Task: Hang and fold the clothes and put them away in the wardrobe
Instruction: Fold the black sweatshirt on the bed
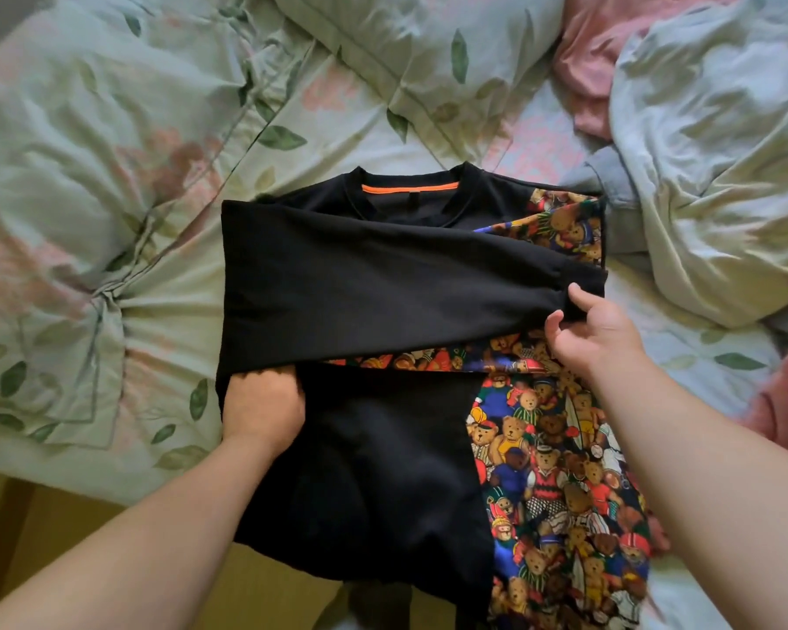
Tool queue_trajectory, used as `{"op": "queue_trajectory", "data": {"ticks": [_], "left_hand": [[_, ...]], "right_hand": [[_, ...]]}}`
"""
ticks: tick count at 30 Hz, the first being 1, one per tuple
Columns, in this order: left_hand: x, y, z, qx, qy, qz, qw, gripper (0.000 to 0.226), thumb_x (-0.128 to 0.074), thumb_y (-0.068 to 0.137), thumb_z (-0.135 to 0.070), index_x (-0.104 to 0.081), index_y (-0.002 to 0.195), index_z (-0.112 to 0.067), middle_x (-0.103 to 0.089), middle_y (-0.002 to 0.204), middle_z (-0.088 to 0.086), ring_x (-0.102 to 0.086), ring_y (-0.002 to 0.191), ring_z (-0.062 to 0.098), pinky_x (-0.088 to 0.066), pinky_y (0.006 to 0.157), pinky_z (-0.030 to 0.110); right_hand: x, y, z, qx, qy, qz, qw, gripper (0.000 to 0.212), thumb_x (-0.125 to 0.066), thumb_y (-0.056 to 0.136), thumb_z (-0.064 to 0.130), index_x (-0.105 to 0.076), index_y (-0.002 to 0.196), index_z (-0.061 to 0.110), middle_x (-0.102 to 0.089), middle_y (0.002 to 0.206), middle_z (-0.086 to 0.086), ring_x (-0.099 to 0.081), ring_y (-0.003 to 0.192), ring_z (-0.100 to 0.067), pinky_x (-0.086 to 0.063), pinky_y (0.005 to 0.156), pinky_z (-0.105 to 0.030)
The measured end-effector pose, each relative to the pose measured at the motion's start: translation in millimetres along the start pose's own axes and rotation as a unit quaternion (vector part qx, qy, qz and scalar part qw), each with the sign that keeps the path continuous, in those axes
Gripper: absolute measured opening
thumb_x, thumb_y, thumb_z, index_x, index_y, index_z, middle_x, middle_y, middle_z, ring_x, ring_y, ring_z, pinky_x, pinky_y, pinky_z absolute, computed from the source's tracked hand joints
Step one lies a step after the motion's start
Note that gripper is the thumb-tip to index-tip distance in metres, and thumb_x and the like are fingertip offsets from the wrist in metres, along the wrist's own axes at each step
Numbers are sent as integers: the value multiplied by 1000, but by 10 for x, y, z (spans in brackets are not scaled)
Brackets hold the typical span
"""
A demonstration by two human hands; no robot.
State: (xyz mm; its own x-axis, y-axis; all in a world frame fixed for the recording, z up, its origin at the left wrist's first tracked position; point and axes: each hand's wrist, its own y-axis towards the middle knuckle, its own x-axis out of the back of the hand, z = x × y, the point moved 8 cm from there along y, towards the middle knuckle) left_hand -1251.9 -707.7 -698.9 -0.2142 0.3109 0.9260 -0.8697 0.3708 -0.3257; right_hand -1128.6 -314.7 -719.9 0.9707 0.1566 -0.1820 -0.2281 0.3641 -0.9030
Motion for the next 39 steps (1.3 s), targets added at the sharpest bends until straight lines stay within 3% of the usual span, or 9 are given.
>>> {"op": "queue_trajectory", "data": {"ticks": [5,9,13,19,23,25,28,33,39], "left_hand": [[348,-237,-443,-236,-71,-209,946,20,-59,83,-22,-63,102,-17,-60,96,4,-57,78,33,-38,68,43],[562,136,-148,-43,-136,-235,961,33,-54,91,-35,-59,118,-18,-55,129,6,-53,116,32,-37,92,47],[488,580,146,111,-166,-161,966,62,-49,100,-41,-36,154,-14,-27,164,12,-26,150,34,-25,114,51],[15,886,197,140,-165,35,976,68,-25,104,-54,-7,163,-25,1,170,4,-1,156,30,-14,123,53],[156,949,257,153,-222,-1,963,63,-37,105,-49,-25,159,-20,-18,167,9,-17,152,33,-22,119,52],[340,996,384,190,-277,-90,938,57,-47,103,-41,-40,149,-8,-37,154,18,-35,141,39,-31,114,51],[419,1155,647,293,-350,-125,881,54,-51,102,-35,-42,144,-1,-40,147,22,-41,134,42,-33,112,47],[174,1589,987,378,-465,-15,800,59,-56,92,-46,-53,138,-9,-57,138,17,-56,124,40,-45,108,46],[-104,1881,1003,314,-647,61,692,65,-67,71,-51,-66,126,-17,-71,120,6,-69,106,29,-54,100,48]], "right_hand": [[183,90,82,39,-97,-77,991,34,-69,95,14,-59,126,19,-63,121,-9,-65,104,-28,-57,63,-25],[197,144,237,143,-239,-116,953,40,-70,94,25,-56,132,21,-61,120,-3,-63,104,-25,-60,70,-35],[222,143,489,285,-434,-187,834,32,-68,90,35,-54,116,24,-60,114,-2,-60,102,-24,-54,90,-39],[153,299,556,279,-559,-217,750,23,-64,95,28,-47,110,24,-59,110,-4,-54,95,-25,-46,80,-37],[18,254,596,271,-600,-256,707,44,-68,89,21,-42,126,21,-51,133,-12,-52,121,-34,-45,98,-47],[-118,184,675,307,-619,-259,675,62,-68,79,15,-36,131,24,-40,139,-12,-43,127,-34,-36,105,-46],[-338,156,808,354,-601,-211,685,69,-63,80,26,-32,142,24,-37,147,-10,-39,135,-33,-28,111,-50],[-464,346,943,327,-574,-183,728,72,-45,92,65,-34,145,16,-46,146,-15,-48,131,-38,-35,110,-57],[-445,442,850,338,-614,-237,673,70,-28,96,72,-45,126,11,-59,131,-17,-56,118,-42,-41,93,-48]]}}
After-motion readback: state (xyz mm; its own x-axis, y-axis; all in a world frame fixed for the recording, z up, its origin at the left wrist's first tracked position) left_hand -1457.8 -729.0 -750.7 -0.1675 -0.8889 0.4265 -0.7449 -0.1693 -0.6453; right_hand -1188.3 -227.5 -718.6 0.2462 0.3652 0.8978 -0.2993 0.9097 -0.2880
